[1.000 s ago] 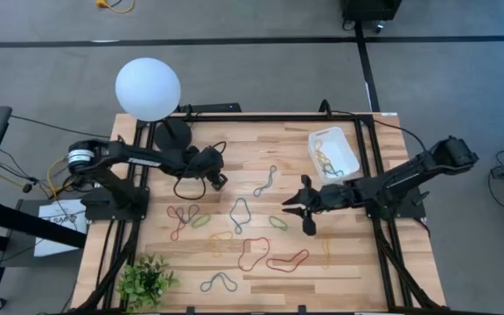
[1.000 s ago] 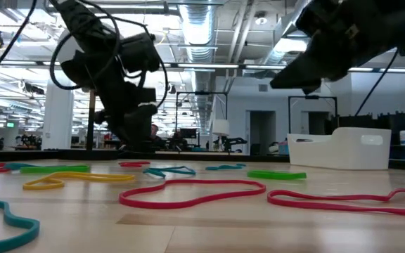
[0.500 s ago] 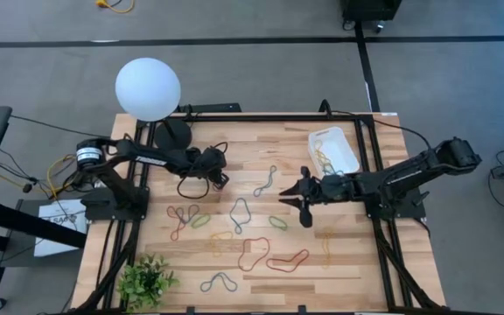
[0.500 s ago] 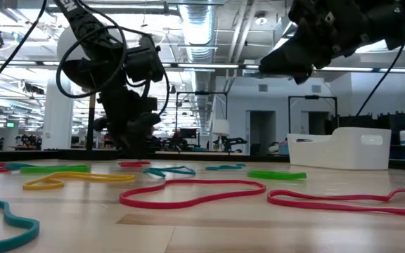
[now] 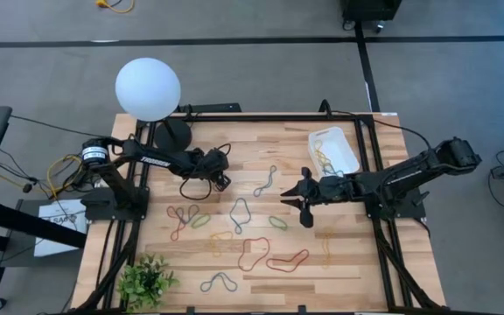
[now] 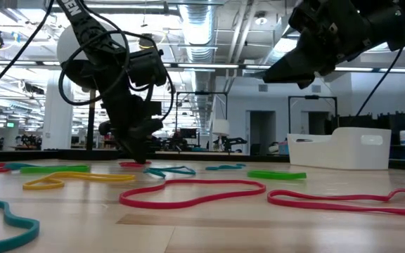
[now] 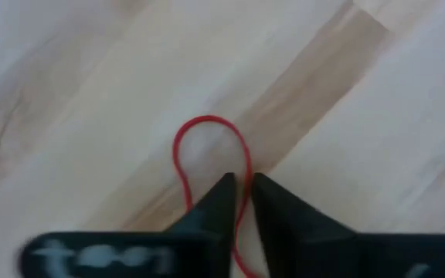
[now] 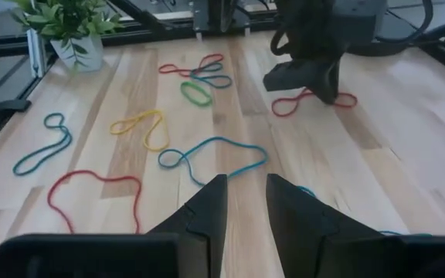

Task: Pick and place items into bin
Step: Put the red rubber band into the white bin

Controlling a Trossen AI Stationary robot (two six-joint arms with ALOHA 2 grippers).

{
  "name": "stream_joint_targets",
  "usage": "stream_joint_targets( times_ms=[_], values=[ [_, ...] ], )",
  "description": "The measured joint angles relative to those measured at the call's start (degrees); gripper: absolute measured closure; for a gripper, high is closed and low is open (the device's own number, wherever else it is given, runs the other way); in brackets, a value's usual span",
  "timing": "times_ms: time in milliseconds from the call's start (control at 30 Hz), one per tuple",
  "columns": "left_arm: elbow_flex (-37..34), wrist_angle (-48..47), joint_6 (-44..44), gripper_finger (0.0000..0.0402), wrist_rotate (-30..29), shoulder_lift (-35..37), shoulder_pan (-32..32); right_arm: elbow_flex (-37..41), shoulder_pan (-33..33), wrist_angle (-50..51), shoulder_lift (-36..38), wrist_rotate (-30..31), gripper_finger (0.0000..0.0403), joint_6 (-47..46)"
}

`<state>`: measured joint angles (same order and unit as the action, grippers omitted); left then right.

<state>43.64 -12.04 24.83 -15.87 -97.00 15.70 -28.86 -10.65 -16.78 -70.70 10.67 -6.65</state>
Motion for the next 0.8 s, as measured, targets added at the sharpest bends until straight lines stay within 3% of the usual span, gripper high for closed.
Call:
stream_joint_targets(
  times_ms=[233, 500, 633, 800],
  values=[
    [4.7, -1.4, -6.5, 0.0400, 8.6, 1.3, -1.5, 0.0, 1.4, -0.3, -2.4, 8.6, 0.0308, 2.2],
    [15.1, -1.6, -15.7, 0.0401, 21.2, 7.9, -5.1, 0.0, 4.9, -1.8, -10.6, 8.9, 0.0247, 2.2],
    [18.9, -2.7, -18.6, 0.0401, 24.5, 8.3, -7.3, 0.0, 6.3, -10.3, -14.8, 9.0, 0.0213, 3.8],
    [20.2, -2.7, -20.7, 0.0401, 23.8, 8.3, -10.5, 0.0, 6.6, -26.8, -19.8, 10.3, 0.0189, 8.3]
  ],
)
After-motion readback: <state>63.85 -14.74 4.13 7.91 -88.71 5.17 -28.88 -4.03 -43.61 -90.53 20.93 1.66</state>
